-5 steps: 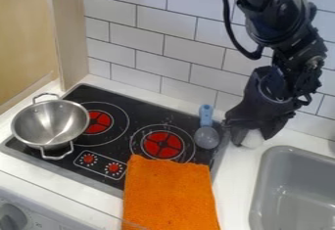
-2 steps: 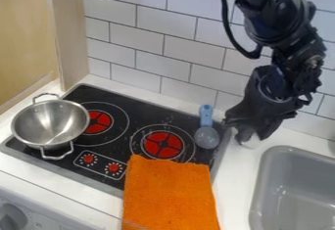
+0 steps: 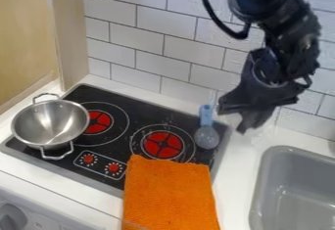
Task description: Move the white object on to the top of the orange cloth
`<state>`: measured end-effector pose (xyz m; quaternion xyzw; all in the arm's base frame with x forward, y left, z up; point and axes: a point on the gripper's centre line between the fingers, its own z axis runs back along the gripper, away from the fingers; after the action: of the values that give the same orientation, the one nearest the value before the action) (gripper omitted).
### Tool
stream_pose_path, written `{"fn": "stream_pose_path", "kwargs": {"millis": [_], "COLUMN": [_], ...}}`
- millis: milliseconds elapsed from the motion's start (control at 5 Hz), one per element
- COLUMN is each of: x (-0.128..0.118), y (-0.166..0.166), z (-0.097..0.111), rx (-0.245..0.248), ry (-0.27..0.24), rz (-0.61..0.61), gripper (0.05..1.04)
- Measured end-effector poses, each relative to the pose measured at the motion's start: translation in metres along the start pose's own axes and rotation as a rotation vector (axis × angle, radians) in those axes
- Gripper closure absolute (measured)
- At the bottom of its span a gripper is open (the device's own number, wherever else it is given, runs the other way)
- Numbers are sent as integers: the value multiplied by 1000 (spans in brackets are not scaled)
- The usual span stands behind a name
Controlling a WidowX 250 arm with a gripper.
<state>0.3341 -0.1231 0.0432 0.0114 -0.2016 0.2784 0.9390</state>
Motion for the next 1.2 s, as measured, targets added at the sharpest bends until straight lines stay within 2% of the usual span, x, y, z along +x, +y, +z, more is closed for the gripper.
{"fn": "stream_pose_path", "kwargs": {"millis": [400,600,800,1000,1200], "x": [-2,-9,-22,-40,-61], "y": [17,32,57,81,98], "z": [33,56,70,72,65], "rx": [-66,-102,-115,-113,-151], "ry": [-19,-36,-28,-2,27], "rz": [-24,-42,-52,-76,-87], "gripper": [1036,1036,1036,1036,1036]}}
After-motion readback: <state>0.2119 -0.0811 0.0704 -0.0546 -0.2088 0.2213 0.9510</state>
